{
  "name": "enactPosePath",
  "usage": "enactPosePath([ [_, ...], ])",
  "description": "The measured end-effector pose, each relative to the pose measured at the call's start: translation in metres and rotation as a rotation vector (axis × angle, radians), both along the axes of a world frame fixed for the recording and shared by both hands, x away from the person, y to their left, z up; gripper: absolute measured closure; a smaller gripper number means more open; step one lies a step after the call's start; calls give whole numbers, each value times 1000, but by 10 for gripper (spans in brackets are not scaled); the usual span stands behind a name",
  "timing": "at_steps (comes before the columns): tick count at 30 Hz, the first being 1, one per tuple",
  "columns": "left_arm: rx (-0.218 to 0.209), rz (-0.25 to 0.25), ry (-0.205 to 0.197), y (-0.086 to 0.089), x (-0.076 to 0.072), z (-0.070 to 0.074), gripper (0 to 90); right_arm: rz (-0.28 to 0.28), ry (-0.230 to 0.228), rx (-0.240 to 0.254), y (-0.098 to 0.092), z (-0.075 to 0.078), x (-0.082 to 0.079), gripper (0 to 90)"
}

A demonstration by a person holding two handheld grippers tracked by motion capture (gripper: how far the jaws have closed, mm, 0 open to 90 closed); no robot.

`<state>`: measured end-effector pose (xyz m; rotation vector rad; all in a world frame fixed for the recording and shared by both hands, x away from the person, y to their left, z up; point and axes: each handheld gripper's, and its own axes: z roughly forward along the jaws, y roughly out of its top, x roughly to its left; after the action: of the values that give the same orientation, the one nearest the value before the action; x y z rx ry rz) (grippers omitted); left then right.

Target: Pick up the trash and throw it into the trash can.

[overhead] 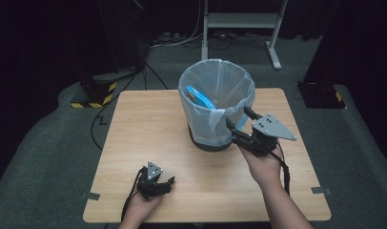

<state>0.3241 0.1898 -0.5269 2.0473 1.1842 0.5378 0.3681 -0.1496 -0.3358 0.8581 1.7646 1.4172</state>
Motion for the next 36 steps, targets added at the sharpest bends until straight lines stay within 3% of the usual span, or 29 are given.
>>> enactPosePath([
  [10,-1,1,-2,0,0,0,308,-73,65,-29,-47,-40,-9,301],
  [23,-1,2,-2,0,0,0,308,-152,228,-96,-90,-115,-16,300],
  [29,-1,2,-2,0,0,0,308,-168,327,-141,-100,-151,-16,304],
  [35,-1,3,-2,0,0,0,308,-152,479,-196,-100,-183,-15,303],
  [36,-1,4,-4,-1,0,0,308,-153,522,-214,-99,-186,-14,315],
])
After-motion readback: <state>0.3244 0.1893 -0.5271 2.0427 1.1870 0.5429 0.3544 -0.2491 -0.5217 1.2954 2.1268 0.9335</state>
